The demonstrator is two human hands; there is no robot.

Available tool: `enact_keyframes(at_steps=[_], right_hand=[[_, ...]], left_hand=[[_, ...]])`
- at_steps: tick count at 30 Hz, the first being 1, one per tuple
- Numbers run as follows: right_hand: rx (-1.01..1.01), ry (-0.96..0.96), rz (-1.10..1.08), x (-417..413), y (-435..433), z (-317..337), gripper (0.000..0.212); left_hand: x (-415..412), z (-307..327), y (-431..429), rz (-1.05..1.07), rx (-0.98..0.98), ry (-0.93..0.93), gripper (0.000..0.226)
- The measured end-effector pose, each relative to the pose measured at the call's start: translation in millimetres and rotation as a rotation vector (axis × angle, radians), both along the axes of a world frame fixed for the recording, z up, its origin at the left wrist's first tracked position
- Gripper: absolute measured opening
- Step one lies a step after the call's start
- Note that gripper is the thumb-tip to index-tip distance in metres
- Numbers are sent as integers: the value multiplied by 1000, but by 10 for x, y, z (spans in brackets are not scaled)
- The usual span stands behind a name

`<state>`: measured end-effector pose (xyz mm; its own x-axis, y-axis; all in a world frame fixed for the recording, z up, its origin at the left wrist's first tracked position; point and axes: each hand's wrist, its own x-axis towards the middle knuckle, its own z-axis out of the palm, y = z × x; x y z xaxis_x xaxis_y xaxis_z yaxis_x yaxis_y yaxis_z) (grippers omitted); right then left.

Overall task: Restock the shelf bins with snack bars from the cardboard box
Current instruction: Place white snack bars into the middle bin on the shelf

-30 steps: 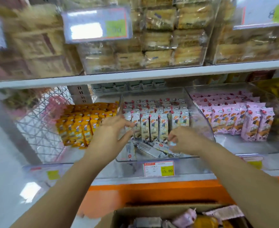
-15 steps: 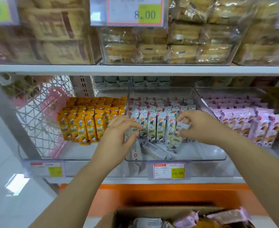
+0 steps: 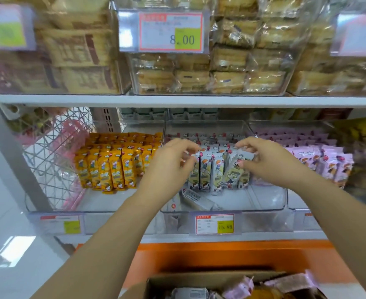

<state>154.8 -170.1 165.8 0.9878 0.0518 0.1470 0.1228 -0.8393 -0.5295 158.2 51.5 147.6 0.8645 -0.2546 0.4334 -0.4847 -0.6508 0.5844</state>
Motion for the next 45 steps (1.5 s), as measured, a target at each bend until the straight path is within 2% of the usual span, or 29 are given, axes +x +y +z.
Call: enact_keyframes(at_steps=[2,5,7,8,10,12,14,16,17,20,22,23,26,29,34,37,40,45], right_hand=[[140,-59,4,-82,-67,7,20],[592,-75,-33,-197,-132,-36,20],[783,-29,-45,-262,-148,-54,18],[801,-15,-34,-293,-154,-71,17],[628,-31,19,-343,-176,-110,15],[337,-61,38,-371,-213,-122,15],[183,-94,45,-343,-219,-76,25],[193,-66,115,-264,-166,-12,42],[205,-37,157,-218,-126,4,47],[198,-23,169,-84,-82,-22,47],[137,-38,70,-9,-133,-62,47],[77,-33,19,25,-151,-81,48],[-64,57,-24,119,-74,-123,48],[-156,130,-4,252,51,-262,51],[-105,181,-34,391,87,-548,61],[-52,162,-43,438,89,-640,58],[-6,121,-42,470,120,-668,50],[57,84,-55,479,158,-643,49]], left_hand=[[-27,-30,-103,-52,-23,220,31],[-27,-102,-257,-59,-80,485,56],[-11,-119,-376,-89,-329,604,57],[-10,-111,-432,-120,-462,645,52],[4,-85,-512,-179,-602,631,35],[24,-39,-540,-194,-570,538,24],[83,27,-528,-166,-335,389,28],[127,99,-537,-147,-106,279,33],[142,129,-563,-159,-70,264,31],[207,138,-586,-198,-142,340,22],[282,79,-533,-163,-300,464,16],[325,23,-491,-115,-318,525,13],[451,-224,-400,-18,-188,724,6],[541,-418,-362,50,-87,770,12],[628,-549,-390,85,44,741,32],[674,-592,-426,91,-4,742,43],[687,-635,-443,90,-38,701,41],[719,-666,-436,94,-56,627,33]])
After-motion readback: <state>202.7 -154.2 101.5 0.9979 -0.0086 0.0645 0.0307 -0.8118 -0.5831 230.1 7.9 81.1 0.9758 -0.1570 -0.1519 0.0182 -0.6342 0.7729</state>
